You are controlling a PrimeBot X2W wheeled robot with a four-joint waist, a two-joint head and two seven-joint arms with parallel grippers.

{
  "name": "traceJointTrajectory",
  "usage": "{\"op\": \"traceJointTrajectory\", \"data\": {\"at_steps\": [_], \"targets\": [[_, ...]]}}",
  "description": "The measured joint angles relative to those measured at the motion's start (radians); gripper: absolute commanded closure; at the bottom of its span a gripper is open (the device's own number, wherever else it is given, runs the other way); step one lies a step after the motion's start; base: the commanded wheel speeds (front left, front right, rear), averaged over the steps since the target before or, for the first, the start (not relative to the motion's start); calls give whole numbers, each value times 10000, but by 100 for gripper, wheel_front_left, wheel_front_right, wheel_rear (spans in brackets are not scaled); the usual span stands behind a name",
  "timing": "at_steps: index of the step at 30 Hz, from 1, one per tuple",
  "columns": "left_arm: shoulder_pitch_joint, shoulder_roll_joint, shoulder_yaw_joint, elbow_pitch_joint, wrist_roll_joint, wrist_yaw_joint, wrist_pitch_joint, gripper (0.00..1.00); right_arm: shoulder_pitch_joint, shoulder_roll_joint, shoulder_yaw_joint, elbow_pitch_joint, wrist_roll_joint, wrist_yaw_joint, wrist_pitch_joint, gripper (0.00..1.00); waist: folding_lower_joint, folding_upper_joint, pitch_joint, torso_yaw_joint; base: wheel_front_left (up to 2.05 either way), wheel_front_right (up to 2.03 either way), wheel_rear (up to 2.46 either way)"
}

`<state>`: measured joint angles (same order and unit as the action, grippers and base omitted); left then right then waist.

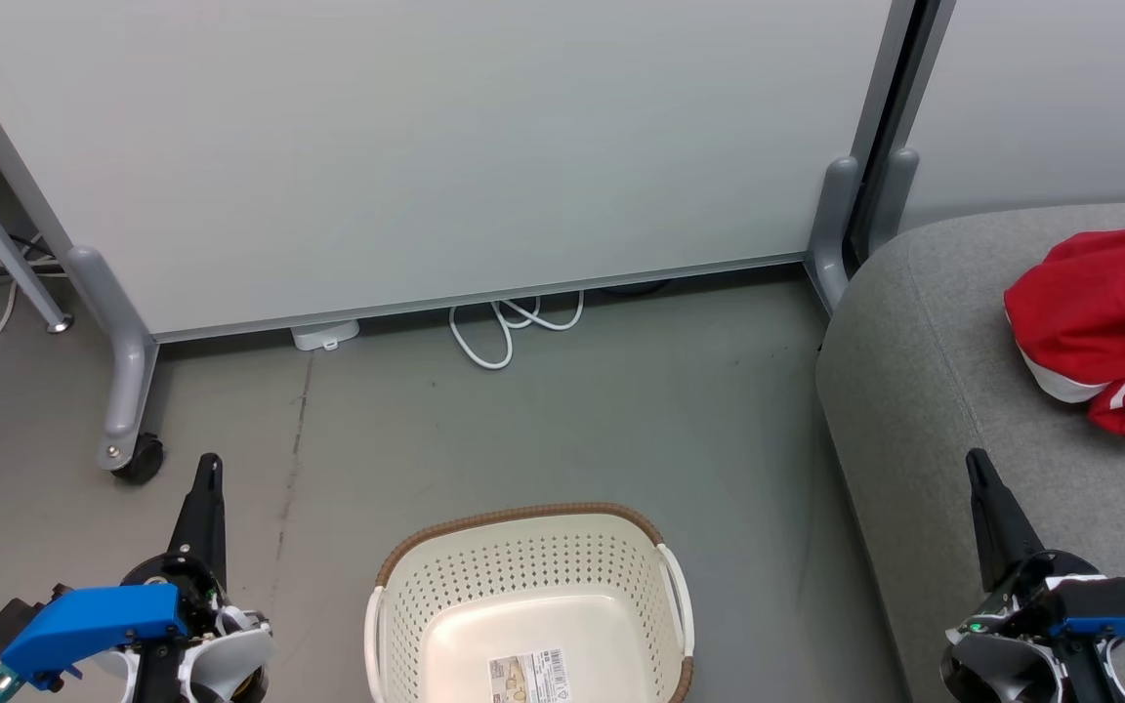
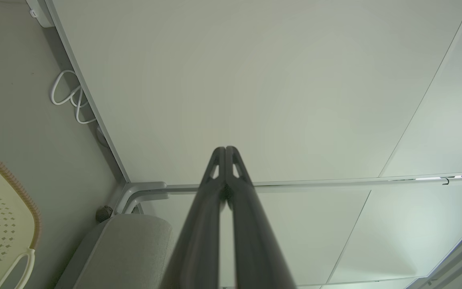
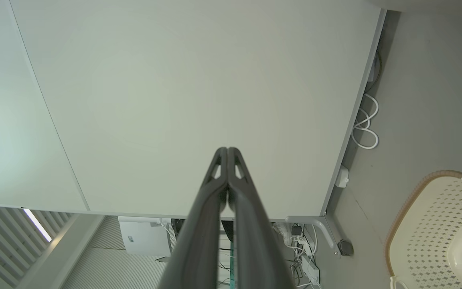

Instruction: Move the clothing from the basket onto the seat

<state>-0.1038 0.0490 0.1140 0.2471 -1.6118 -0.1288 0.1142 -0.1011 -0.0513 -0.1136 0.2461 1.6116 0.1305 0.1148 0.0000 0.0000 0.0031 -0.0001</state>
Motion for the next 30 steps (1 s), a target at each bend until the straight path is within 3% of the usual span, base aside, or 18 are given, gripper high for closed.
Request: {"op": "traceJointTrajectory", "data": {"at_steps": [30], "targets": [[0,0,0,0,0,0,0,100,-3,0,0,0,0,0,-2,100,0,0,0,0,0,0,0]]}}
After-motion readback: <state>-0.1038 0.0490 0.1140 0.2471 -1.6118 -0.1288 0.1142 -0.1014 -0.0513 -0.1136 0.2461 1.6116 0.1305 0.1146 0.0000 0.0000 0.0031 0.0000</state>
